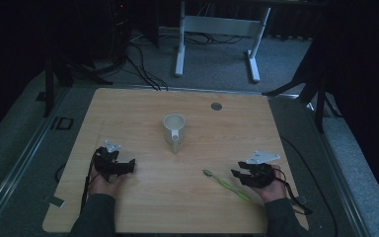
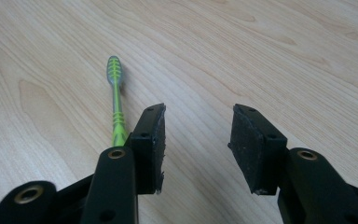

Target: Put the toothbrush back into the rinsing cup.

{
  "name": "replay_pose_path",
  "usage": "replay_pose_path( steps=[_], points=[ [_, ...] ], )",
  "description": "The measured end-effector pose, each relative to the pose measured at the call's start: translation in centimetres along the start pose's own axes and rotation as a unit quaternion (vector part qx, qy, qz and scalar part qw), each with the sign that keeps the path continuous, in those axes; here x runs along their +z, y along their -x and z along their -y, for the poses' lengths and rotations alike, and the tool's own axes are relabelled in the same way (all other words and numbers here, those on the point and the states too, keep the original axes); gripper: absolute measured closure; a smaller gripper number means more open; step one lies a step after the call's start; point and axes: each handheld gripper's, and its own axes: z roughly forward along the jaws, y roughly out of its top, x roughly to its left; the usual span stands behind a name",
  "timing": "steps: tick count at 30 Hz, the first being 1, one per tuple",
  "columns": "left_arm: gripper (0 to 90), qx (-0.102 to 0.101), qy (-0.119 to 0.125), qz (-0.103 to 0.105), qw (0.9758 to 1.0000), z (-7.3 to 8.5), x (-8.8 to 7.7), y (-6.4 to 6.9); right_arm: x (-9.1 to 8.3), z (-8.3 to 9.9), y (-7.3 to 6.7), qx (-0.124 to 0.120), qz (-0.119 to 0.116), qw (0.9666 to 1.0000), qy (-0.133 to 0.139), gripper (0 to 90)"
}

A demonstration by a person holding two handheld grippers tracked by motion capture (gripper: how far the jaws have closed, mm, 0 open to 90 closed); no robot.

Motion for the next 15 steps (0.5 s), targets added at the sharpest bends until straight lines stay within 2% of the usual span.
replay_pose_path(
  steps=[15],
  points=[
    [3.4, 0.001, 0.000, 0.001, 1.0000, -0.01, 0.01, 0.02, -0.46, -0.69, -0.84, -0.015, -0.007, 0.9999, -0.002, 57.0]
  ],
)
